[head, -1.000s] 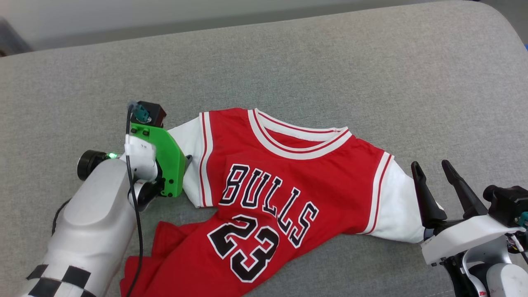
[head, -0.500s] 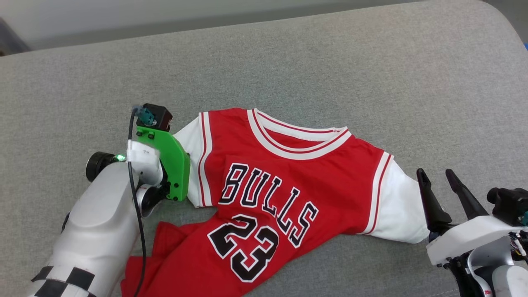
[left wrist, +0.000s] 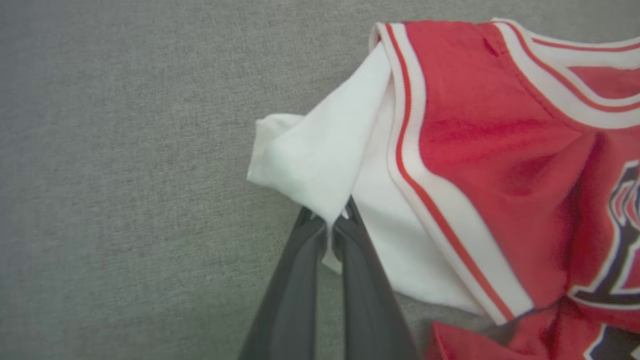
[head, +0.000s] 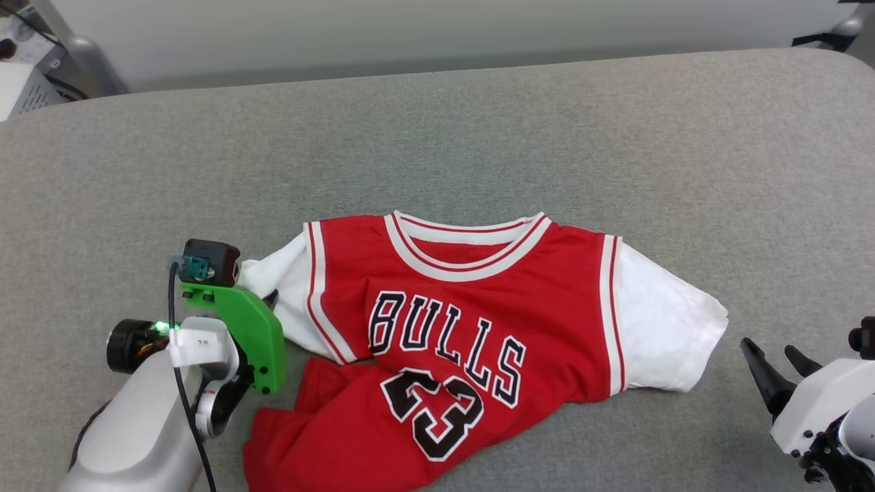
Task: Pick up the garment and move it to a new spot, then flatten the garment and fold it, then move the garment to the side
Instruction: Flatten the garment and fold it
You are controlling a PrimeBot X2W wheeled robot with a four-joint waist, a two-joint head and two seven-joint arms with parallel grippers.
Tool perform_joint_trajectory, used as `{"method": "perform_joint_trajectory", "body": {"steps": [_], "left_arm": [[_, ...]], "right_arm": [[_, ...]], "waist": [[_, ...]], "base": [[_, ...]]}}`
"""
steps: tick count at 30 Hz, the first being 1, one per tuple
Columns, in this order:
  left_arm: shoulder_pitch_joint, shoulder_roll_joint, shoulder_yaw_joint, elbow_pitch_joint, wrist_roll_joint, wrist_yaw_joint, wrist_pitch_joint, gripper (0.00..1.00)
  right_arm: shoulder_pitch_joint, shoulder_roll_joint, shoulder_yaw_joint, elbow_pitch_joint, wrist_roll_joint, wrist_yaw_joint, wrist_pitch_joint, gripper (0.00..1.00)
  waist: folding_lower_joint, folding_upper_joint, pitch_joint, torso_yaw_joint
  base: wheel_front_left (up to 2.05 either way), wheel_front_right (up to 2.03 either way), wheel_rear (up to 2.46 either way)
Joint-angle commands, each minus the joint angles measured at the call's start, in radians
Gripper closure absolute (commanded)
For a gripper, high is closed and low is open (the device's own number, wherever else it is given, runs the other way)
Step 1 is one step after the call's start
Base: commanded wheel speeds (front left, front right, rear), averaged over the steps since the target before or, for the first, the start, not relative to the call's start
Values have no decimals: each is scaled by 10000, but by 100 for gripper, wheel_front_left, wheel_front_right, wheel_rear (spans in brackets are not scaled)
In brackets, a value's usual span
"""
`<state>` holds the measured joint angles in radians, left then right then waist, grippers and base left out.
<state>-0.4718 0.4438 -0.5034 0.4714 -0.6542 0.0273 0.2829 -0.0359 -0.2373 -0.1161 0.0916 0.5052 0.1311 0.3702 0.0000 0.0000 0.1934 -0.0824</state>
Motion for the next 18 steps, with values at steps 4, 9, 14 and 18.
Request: {"method": "perform_joint_trajectory", "body": {"steps": [4,9,14,18], "left_arm": [[765,283,12,-1464,-13,467,225,100],[985,466,-22,-3198,133,945,511,100],[862,427,-78,-3691,227,1081,564,100],[835,345,-114,-3774,171,1084,565,100]], "right_arm": [[-590,-417,208,132,327,-4,1302,0],[-1795,-907,723,816,195,-4,2739,0],[-2623,-1023,1362,1919,71,-4,3014,0],[-2754,-831,1999,2759,120,-4,3480,0]], "waist": [[0,0,-73,602],[0,0,511,1098],[0,0,913,1301],[0,0,1058,1403]], "base": [[0,0,0],[0,0,0],[0,0,0],[0,0,0]]}}
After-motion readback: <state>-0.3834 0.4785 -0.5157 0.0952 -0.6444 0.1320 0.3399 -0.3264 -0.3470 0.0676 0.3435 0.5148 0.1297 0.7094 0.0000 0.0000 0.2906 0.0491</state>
